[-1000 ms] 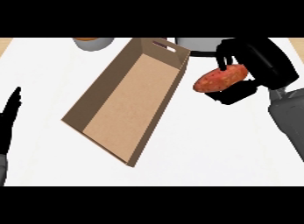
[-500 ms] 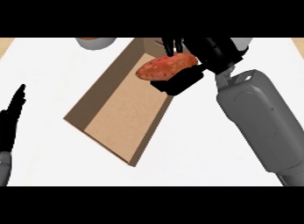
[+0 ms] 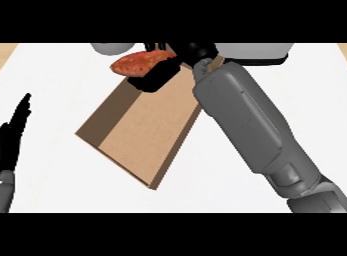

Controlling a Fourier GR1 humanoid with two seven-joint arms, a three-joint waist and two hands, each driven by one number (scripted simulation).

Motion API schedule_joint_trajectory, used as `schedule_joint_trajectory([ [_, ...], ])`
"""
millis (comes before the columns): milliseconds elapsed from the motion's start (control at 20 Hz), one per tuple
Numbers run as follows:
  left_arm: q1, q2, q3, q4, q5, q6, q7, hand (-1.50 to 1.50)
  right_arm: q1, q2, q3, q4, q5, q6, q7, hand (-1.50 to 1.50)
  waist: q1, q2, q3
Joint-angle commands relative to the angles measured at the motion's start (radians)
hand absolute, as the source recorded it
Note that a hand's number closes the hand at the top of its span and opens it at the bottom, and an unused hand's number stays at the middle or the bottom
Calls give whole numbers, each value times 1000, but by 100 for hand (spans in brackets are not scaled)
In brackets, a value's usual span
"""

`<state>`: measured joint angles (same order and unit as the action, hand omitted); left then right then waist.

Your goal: Pick the sweet potato from the plate and place it in the cardboard box

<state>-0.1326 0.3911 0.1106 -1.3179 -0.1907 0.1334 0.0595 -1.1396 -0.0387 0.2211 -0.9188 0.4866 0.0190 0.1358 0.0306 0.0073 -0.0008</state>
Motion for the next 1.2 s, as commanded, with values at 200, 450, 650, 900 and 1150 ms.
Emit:
schedule_joint_trajectory([
  [200,-48,-2,-23,-32,-6,-37,51,0,-175,38,95,362,-61,-172,-36,150,48,13,-1],
  [450,-30,-12,-28,-37,-15,-34,20,0,-160,38,126,457,-165,-231,13,-150,65,15,-1],
  [650,-33,-52,-48,1,-38,-5,8,0,-170,39,134,501,-265,-184,-5,-150,66,16,-1],
  [900,-52,-54,-46,10,-45,-1,-17,0,-164,39,138,532,-324,-258,-110,-150,73,20,-1],
  [1150,-55,-33,-25,31,-35,-19,-21,0,-187,39,99,508,-400,-356,-214,-150,69,21,0],
])
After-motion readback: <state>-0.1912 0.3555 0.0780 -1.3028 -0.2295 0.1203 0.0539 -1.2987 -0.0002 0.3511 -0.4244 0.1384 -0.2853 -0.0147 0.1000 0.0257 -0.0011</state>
